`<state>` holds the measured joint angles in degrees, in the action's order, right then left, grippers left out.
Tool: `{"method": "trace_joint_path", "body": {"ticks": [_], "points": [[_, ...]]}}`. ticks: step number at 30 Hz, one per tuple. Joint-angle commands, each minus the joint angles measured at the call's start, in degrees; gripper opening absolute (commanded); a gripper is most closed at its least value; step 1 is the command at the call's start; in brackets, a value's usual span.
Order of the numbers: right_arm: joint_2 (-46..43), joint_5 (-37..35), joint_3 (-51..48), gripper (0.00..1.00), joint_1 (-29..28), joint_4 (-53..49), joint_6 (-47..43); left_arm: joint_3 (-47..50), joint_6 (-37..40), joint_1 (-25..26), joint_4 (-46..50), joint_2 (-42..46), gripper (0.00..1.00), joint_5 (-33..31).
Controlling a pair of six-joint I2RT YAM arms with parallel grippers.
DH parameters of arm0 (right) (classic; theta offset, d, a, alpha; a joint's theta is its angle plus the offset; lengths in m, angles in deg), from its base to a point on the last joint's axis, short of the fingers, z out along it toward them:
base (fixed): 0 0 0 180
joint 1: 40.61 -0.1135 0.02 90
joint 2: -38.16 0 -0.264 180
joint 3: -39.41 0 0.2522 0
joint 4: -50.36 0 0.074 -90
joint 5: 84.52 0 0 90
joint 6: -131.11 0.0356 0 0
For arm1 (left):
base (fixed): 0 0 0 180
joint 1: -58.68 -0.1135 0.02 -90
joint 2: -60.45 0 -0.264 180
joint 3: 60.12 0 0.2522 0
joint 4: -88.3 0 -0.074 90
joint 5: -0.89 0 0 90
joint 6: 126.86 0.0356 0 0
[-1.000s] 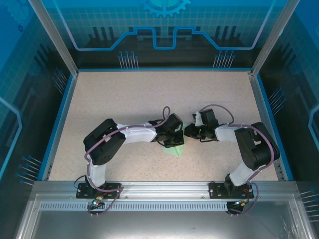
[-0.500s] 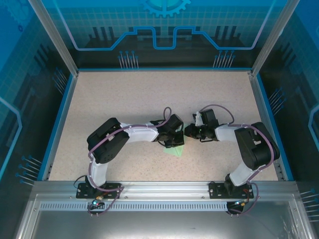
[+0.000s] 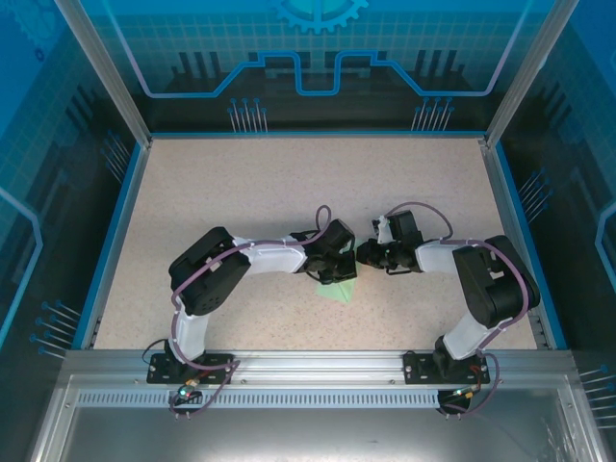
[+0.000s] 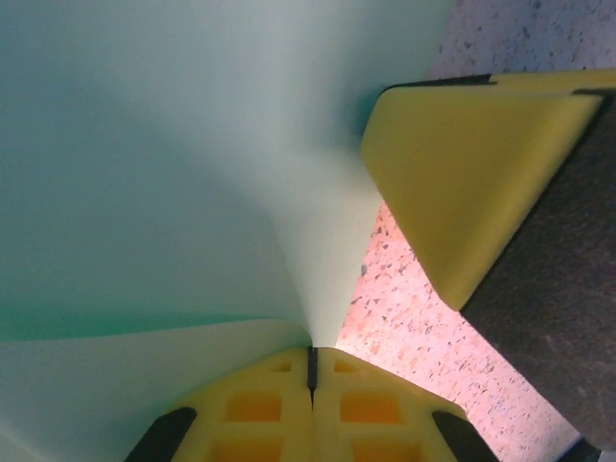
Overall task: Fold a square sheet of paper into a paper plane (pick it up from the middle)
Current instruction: Fold the triangle a second time at the center of the table.
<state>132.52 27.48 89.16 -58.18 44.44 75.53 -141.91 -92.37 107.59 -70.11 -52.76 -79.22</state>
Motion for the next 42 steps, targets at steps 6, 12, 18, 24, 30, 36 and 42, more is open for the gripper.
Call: {"method": "trace_joint_path", "body": {"ticks": [6, 12, 18, 24, 30, 36, 42], "points": [[1.78, 0.67, -1.36, 0.13, 0.43, -0.42, -0.99, -0.89, -0.44, -0.54, -0.07, -0.49, 0.01, -1.79], [2.03, 0.71, -1.32, 0.13, 0.42, -0.36, -1.0, -1.13, -0.23, -0.54, 0.53, -1.29, 0.01, -2.56], [2.05, 0.65, -1.47, 0.13, 0.47, -0.28, -0.95, -1.38, -0.39, -0.52, -0.27, -2.19, 0.01, -1.99], [2.14, 0.68, -1.27, 0.13, 0.48, -0.25, -1.0, -1.57, 0.04, -0.54, -0.03, -2.93, 0.01, -1.55], [2.05, 0.68, -1.29, 0.14, 0.44, -0.27, -1.09, -1.29, 0.35, -0.57, -0.18, -3.77, 0.02, -1.13], [2.04, 0.54, -1.27, 0.14, 0.53, -0.46, -1.23, -1.39, 1.17, -0.52, -0.15, -4.42, 0.03, -0.31], [2.61, 0.6, -1.15, 0.13, 0.65, -0.38, -1.33, -1.23, 2.24, -0.56, -0.18, -4.58, 0.04, 0.3]]}}
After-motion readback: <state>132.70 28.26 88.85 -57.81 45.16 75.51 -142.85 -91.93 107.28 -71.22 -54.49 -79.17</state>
